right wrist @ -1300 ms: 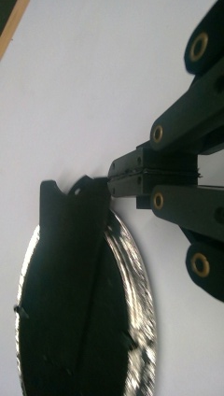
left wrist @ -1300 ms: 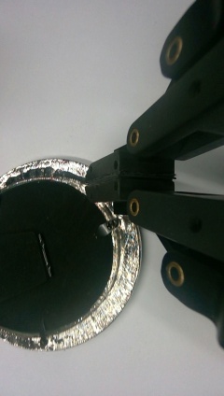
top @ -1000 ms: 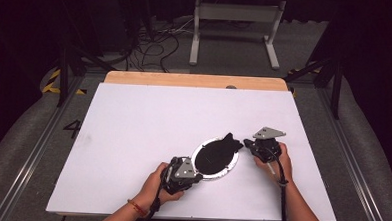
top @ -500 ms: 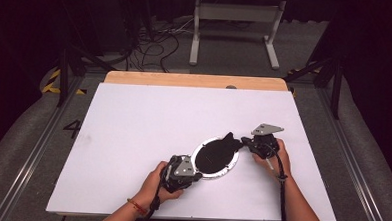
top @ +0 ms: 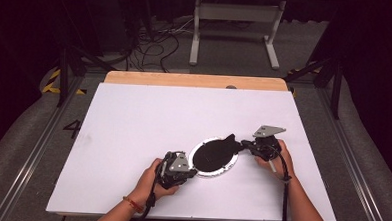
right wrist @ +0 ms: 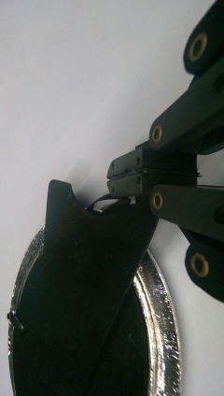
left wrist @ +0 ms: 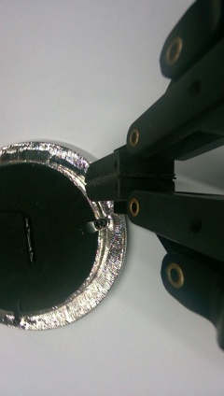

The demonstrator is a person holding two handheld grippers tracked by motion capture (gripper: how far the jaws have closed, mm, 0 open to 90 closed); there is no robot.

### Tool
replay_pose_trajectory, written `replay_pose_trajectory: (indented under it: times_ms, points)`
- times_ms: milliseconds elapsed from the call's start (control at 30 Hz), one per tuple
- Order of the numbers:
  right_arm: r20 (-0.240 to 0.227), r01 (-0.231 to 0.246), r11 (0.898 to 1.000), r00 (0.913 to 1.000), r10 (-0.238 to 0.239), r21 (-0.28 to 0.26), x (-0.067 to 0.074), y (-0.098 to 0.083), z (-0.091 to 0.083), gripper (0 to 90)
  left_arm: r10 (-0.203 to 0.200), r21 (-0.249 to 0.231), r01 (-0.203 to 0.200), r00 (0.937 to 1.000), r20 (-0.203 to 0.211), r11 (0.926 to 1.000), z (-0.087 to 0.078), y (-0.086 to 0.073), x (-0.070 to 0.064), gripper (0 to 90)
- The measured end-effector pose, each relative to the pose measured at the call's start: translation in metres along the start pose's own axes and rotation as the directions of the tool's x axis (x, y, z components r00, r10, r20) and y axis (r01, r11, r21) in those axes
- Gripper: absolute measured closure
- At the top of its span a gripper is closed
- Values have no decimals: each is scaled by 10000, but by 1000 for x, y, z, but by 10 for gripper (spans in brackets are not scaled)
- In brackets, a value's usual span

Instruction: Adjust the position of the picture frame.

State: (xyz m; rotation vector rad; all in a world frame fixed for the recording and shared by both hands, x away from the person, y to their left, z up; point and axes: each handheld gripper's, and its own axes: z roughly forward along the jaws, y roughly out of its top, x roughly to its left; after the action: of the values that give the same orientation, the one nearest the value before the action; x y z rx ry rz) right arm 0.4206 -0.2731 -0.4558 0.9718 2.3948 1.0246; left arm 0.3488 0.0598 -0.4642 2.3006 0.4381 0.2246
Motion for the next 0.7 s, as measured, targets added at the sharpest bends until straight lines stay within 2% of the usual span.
replay_pose_trajectory:
  times_ms: [200,333,567,633,700]
  points:
    - [164,39,10000,9999,-40,52,9,-2,-3,900,-401,-89,397,9983,-418,9992,-3,-4,9,900]
    - [249,-285,9993,9993,291,-228,14,-7,-5,900,-528,-129,521,9969,-587,9986,-4,-6,14,900]
    - [113,-121,9997,9999,124,-192,22,-11,-10,900,-723,-163,711,9923,-1008,9973,-5,-8,23,900]
    - [66,-70,9998,10000,72,-203,24,-12,-11,900,-976,-197,963,9913,-879,9952,-6,-10,27,900]
    - [89,-38,9998,10000,40,-189,27,-13,-12,900,-1008,-198,994,9908,-899,9948,-7,-10,27,900]
